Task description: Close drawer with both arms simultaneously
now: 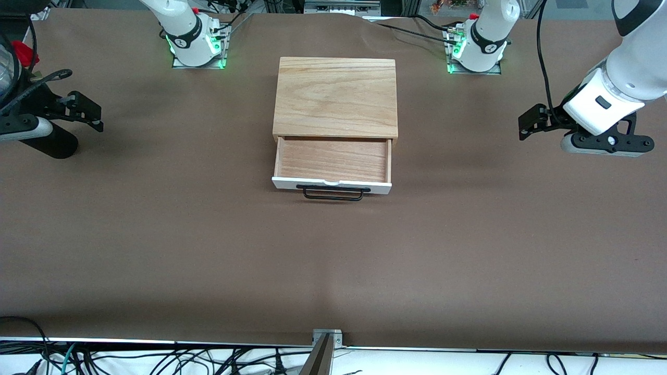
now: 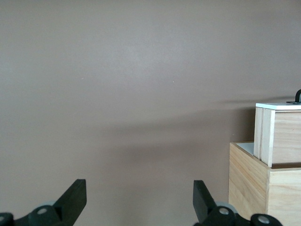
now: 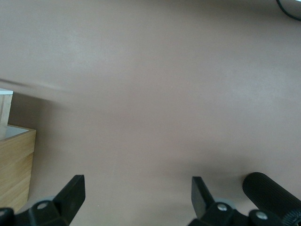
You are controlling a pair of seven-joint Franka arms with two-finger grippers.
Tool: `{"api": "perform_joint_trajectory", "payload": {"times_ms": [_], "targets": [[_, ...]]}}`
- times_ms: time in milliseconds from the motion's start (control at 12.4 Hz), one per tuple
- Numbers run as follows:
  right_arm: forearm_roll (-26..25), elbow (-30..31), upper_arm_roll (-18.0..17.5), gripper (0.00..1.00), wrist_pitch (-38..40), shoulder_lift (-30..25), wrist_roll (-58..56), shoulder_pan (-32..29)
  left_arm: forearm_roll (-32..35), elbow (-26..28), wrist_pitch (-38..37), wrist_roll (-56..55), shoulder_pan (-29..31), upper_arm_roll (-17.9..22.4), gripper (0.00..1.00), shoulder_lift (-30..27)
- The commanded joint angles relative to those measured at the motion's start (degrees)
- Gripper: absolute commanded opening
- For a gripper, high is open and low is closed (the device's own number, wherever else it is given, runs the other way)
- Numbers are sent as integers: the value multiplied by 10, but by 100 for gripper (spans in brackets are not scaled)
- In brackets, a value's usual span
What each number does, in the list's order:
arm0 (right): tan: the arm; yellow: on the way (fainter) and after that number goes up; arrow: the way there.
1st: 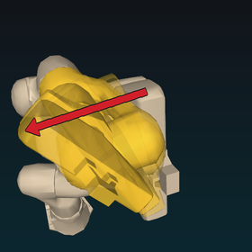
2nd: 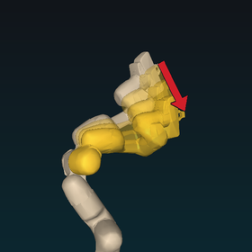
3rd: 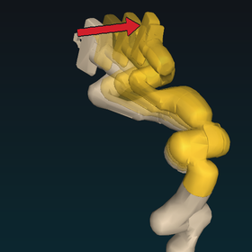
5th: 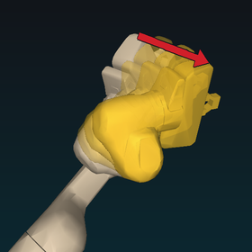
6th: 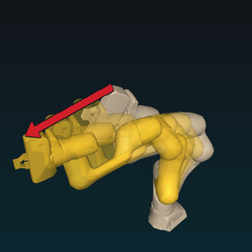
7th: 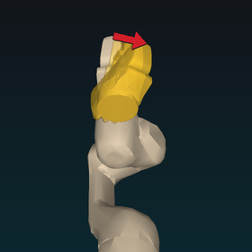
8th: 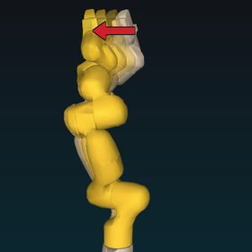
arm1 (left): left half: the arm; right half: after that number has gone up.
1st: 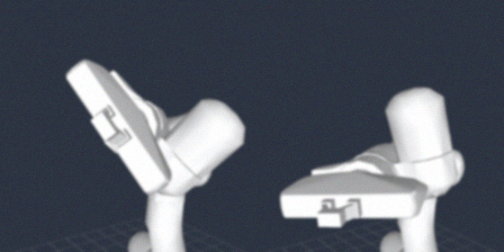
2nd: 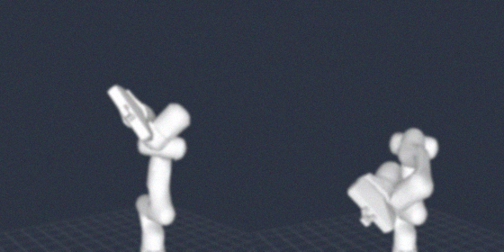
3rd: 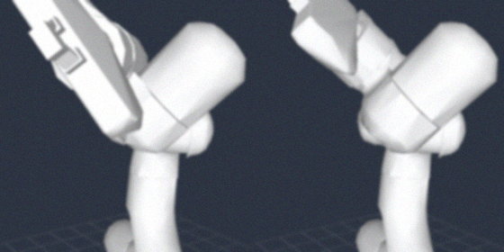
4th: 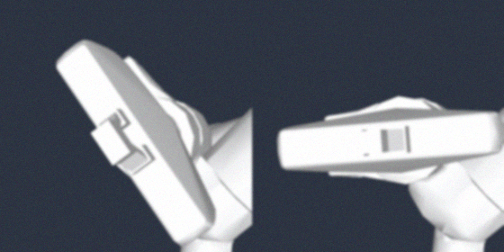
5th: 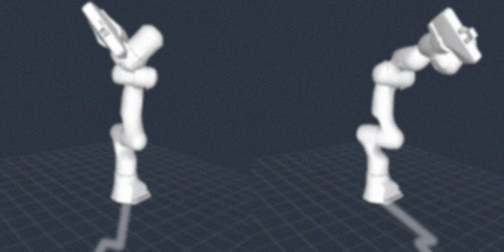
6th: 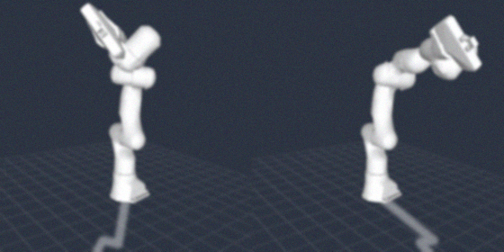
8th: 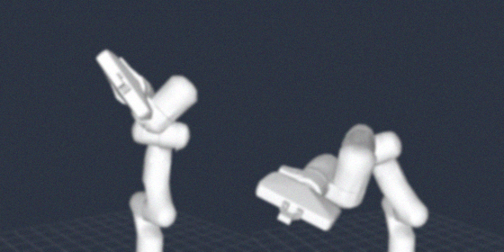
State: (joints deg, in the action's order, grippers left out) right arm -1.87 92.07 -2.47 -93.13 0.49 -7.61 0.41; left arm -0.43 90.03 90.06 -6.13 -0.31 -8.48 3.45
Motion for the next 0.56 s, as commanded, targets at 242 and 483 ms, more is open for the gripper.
{"api": "perform_joint_trajectory", "payload": {"times_ms": [242,483], "targets": [[-2,-4,-4,100,16,-1,6,-6,18,-18,-11,3,-1,-2,100,8],[-2,-4,-4,100,16,0,1,-6,18,-18,-12,3,-1,-3,100,8]]}}
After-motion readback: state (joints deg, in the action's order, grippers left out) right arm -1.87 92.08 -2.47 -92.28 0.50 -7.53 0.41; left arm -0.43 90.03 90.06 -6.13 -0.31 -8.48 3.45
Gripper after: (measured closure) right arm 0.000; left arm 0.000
